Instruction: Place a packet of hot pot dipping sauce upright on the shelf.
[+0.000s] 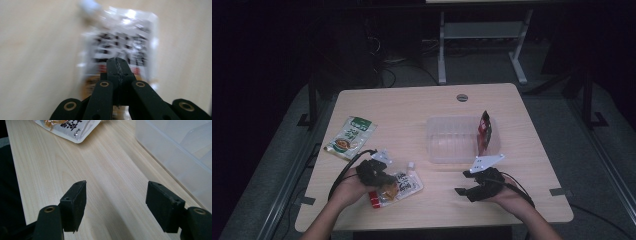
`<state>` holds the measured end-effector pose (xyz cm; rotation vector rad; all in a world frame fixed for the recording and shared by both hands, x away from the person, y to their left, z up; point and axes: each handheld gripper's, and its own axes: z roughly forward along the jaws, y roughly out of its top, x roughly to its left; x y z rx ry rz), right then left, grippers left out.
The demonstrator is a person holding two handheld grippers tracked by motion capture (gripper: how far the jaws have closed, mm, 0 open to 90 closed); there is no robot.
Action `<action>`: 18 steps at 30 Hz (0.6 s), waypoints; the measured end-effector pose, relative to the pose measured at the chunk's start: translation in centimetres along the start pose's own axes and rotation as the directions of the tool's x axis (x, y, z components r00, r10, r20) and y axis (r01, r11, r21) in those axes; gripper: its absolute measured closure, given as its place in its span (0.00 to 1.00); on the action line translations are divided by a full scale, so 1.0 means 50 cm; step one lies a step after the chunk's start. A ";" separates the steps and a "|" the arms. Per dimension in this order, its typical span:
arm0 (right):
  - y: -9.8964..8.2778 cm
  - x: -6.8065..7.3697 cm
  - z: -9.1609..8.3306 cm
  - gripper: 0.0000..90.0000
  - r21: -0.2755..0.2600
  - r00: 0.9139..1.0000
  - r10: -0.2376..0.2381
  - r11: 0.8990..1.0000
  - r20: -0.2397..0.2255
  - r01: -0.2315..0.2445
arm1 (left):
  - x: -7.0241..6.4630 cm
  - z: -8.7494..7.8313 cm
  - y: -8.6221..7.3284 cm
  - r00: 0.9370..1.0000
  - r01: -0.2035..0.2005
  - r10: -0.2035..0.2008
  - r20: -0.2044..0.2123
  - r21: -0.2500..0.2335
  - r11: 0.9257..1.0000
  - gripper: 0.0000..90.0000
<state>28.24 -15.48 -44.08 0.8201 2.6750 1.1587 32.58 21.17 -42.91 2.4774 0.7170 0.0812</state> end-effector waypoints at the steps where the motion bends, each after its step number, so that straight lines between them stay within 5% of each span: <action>1: 0.000 0.000 0.001 0.36 0.000 1.000 -0.008 1.000 0.000 0.008 | 0.010 0.002 -0.002 0.999 0.018 -0.019 -0.032 -0.015 1.000 1.00; 7: 0.001 0.001 0.004 0.36 0.004 1.000 -0.013 1.000 -0.001 0.013 | 0.038 0.025 -0.001 0.996 0.033 -0.035 -0.081 -0.023 0.999 1.00; 18: 0.002 0.000 0.004 0.36 0.009 1.000 -0.008 1.000 0.001 0.008 | 0.025 0.052 0.011 0.999 0.011 -0.011 -0.033 -0.001 1.000 1.00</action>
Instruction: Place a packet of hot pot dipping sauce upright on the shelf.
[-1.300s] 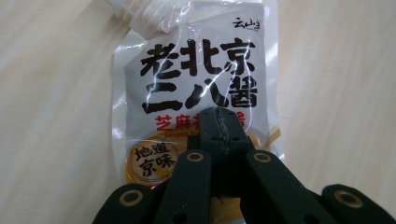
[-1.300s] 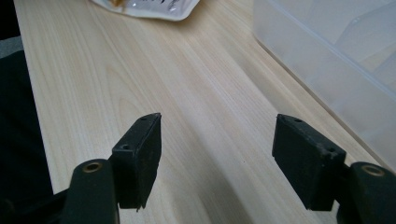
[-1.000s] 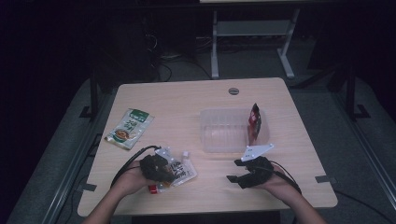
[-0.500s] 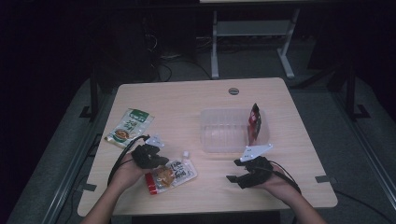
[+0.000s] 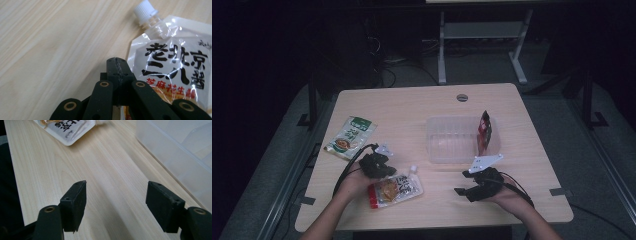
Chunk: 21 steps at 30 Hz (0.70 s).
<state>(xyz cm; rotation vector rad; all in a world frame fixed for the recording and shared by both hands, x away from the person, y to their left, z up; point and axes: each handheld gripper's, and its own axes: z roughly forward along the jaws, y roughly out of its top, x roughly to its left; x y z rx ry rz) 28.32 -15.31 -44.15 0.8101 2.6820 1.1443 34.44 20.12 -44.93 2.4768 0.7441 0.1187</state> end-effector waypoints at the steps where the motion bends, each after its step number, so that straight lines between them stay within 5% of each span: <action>1: 0.000 0.000 0.000 0.36 0.000 1.000 0.000 1.000 0.000 0.000 | 0.000 0.000 0.000 1.000 0.000 0.000 0.000 0.000 1.000 1.00; 8: 0.000 0.000 -0.001 0.36 -0.001 1.000 0.002 1.000 0.002 -0.002 | -0.016 0.000 0.006 0.999 -0.040 0.040 0.027 0.009 0.999 1.00; 16: -0.001 -0.003 -0.004 0.36 -0.003 1.000 0.001 1.000 0.004 -0.001 | -0.012 -0.078 -0.045 0.999 0.038 -0.039 -0.031 -0.036 0.999 1.00; 20: -0.002 -0.001 -0.003 0.36 -0.003 1.000 -0.001 1.000 0.006 0.001 | -0.013 -0.113 -0.092 0.994 0.080 -0.084 -0.071 -0.054 0.995 1.00; 21: -0.002 0.000 -0.003 0.36 -0.003 1.000 -0.002 1.000 0.007 0.002 | -0.016 -0.127 -0.116 0.990 0.118 -0.123 -0.072 -0.069 0.991 1.00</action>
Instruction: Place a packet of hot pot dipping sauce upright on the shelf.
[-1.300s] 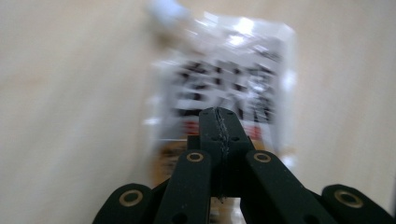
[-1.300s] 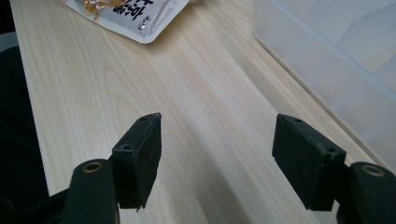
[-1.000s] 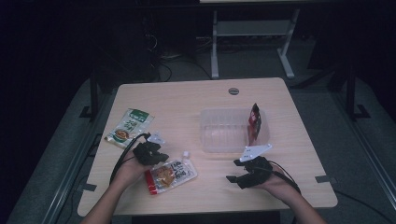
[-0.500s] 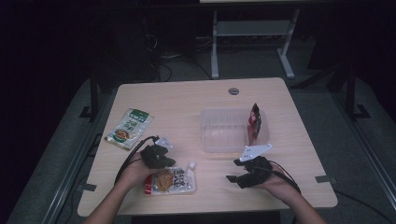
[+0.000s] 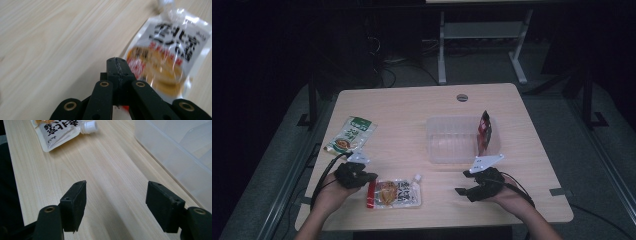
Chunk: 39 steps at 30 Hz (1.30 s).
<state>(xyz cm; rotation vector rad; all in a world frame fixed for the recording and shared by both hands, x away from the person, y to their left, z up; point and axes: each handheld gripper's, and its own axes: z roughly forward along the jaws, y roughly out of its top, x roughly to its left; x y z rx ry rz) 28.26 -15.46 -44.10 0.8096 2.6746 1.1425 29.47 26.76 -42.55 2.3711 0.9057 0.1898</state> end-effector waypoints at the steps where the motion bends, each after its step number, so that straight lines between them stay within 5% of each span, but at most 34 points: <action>1: 0.000 0.000 0.000 0.36 0.000 1.000 0.000 1.000 0.000 0.000 | 0.000 0.000 0.000 1.000 0.000 0.000 0.000 0.000 1.000 1.00; 6: 0.001 0.000 0.001 0.36 0.002 1.000 0.000 1.000 0.003 0.000 | 0.003 -0.018 -0.057 0.999 0.049 -0.049 -0.014 0.040 0.998 1.00; 17: 0.000 -0.003 -0.002 0.36 0.000 1.000 0.002 1.000 0.005 -0.002 | -0.001 0.002 -0.055 0.998 0.033 -0.037 0.043 0.093 0.995 1.00; 30: 0.001 -0.006 -0.004 0.36 -0.008 1.000 -0.004 1.000 0.009 0.004 | -0.036 0.021 -0.030 0.994 -0.012 0.003 0.107 0.086 0.996 1.00; 39: 0.002 -0.003 -0.006 0.36 -0.003 1.000 0.001 1.000 0.005 -0.001 | -0.064 0.060 0.021 0.986 -0.085 0.071 0.151 0.088 0.993 1.00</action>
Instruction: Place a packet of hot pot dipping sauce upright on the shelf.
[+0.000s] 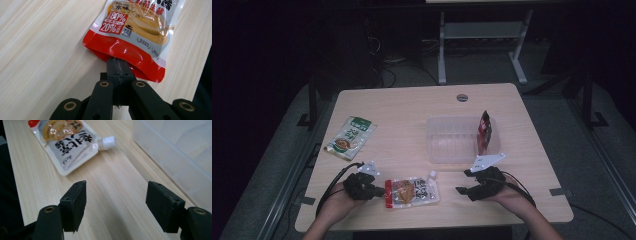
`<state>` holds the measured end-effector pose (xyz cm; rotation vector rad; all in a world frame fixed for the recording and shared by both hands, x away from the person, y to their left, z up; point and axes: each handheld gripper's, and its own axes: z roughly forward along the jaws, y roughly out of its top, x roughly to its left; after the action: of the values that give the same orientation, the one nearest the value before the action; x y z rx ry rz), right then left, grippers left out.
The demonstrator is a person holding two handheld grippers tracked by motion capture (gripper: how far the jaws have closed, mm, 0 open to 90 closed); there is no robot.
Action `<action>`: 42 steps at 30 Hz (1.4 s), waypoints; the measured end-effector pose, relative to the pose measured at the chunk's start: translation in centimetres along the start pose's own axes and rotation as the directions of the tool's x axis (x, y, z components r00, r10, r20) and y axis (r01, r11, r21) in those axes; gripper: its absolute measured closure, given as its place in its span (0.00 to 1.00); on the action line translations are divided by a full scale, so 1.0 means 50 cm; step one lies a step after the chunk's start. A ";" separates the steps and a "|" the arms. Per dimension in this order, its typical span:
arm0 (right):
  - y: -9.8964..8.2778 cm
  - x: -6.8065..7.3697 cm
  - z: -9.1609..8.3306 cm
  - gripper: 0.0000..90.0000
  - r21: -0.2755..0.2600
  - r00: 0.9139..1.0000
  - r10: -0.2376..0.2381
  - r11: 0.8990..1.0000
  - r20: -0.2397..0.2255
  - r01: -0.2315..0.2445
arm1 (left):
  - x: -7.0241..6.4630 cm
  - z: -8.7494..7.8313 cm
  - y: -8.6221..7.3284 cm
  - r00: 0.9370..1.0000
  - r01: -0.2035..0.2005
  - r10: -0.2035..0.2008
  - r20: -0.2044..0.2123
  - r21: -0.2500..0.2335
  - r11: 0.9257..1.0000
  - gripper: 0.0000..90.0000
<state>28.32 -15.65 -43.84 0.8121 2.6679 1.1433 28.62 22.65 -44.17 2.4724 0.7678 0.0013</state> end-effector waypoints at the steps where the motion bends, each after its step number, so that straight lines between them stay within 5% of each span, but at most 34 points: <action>1: 0.000 0.000 0.000 0.36 0.000 1.000 0.000 1.000 0.000 0.000 | 0.000 0.000 0.000 1.000 0.000 0.000 0.000 0.000 1.000 1.00; 9: -0.001 -0.002 0.002 0.36 0.002 1.000 -0.004 1.000 -0.012 0.004 | -0.012 0.035 0.042 0.999 -0.044 0.044 0.026 0.009 0.999 1.00; 15: -0.005 -0.005 0.014 0.36 0.051 0.998 0.038 0.998 -0.051 -0.035 | -0.028 0.058 0.070 0.996 -0.080 0.079 0.043 0.019 0.997 1.00; 21: -0.009 -0.012 0.026 0.36 0.067 0.991 0.101 0.993 -0.085 -0.095 | -0.027 0.053 0.062 0.996 -0.076 0.075 0.044 0.004 0.997 1.00; 42: 0.008 0.011 0.077 0.48 0.109 0.978 0.119 0.989 -0.173 -0.101 | -0.031 0.058 0.059 0.994 -0.086 0.086 0.062 -0.001 0.996 1.00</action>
<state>29.23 -12.69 -46.25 0.9260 2.8804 1.1671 29.33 18.37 -44.92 2.4923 0.6351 -0.0444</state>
